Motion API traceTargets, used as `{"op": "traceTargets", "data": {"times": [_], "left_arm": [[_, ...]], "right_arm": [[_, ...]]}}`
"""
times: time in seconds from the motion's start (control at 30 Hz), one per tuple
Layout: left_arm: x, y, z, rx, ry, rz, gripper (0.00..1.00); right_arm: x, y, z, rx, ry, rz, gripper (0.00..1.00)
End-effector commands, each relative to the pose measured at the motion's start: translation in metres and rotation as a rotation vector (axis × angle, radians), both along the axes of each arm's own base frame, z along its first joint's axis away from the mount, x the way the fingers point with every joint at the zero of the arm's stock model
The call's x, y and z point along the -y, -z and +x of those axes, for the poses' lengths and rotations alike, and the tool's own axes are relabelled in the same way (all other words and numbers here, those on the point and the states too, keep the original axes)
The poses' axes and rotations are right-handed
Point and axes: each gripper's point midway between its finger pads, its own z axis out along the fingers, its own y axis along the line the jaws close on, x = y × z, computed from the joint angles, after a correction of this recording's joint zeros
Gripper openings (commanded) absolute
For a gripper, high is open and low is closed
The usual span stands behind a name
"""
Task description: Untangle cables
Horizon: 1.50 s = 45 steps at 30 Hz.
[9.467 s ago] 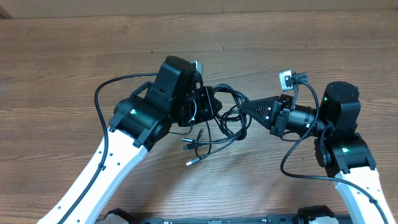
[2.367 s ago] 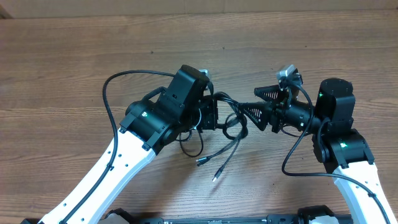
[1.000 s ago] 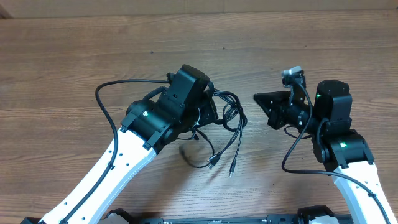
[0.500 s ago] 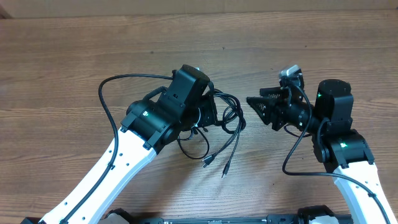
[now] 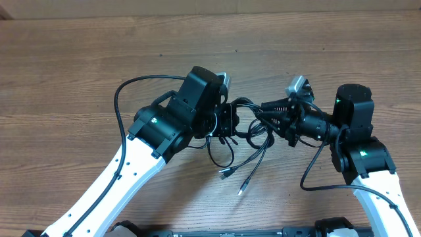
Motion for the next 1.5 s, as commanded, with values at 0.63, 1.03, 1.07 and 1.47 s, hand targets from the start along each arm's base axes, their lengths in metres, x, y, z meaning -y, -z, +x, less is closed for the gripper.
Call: {"op": "traceTargets", "data": {"times": [0.63,1.03,1.07,1.47], "left_arm": [[-0.014,-0.002,0.016,-0.038,-0.218,0.005,0.04],[-0.016,0.0,0.015,-0.015,-0.177,0.034,0.04],[-0.017,0.002,0.013,-0.021,-0.176,0.04,0.04],[0.008,-0.009,-0.007,0.05,0.119,-0.018,0.04]], "right_arm": [[0.05,0.034,0.034,-0.283,0.473,-0.063,0.04],[0.064,0.04,0.04,-0.284,0.561,-0.1,0.13],[0.056,0.035,0.039,-0.254,0.503,-0.092,0.21],[0.007,-0.002,0.009,0.0,0.064,-0.029,0.67]]}}
